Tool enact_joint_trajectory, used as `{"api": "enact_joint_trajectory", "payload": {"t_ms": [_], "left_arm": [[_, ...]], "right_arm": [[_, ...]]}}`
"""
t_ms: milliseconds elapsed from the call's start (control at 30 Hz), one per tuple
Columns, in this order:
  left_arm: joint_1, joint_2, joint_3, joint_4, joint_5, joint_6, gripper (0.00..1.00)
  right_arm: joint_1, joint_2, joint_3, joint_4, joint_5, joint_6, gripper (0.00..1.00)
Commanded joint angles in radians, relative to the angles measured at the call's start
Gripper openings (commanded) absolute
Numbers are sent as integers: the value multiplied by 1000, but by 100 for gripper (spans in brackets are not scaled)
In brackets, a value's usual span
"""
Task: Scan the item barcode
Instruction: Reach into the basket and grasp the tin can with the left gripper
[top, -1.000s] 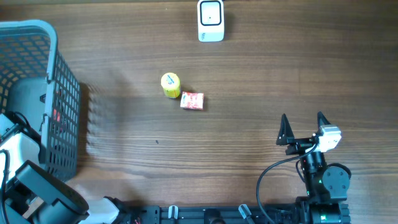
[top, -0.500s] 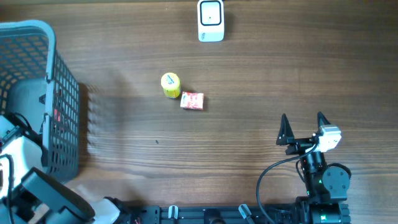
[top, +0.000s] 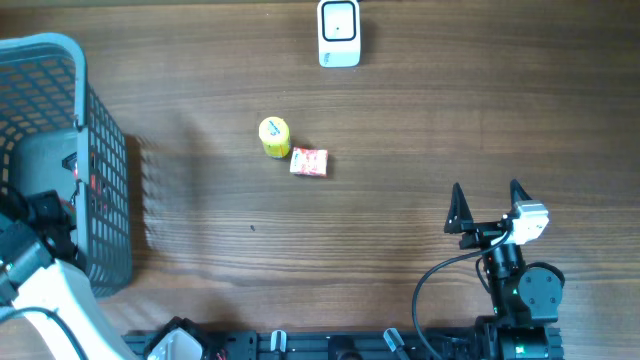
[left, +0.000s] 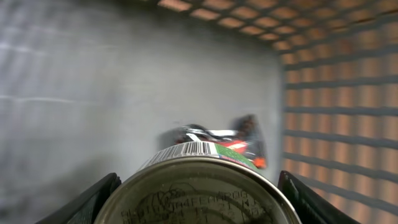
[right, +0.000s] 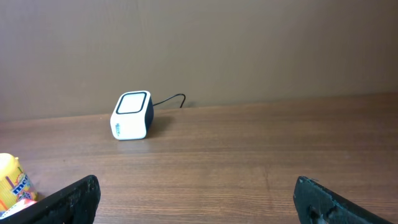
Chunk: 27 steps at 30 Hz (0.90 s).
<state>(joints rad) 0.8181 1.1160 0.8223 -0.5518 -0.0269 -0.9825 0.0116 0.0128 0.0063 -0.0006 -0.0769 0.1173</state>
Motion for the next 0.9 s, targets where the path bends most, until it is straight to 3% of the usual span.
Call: {"api": "enact_joint_trajectory", "payload": {"t_ms": [0,200,867], "left_arm": [[-5,-100,3,32,63,6,67],[-5,-174,3,77,80,6,69],[-4,-74,12,426,143,10,69]], "right_arm": [[4,-3,-1,3,10,16,100],[4,-3,-1,2,10,16,100],[4,-3,-1,3,10,16,100]]}}
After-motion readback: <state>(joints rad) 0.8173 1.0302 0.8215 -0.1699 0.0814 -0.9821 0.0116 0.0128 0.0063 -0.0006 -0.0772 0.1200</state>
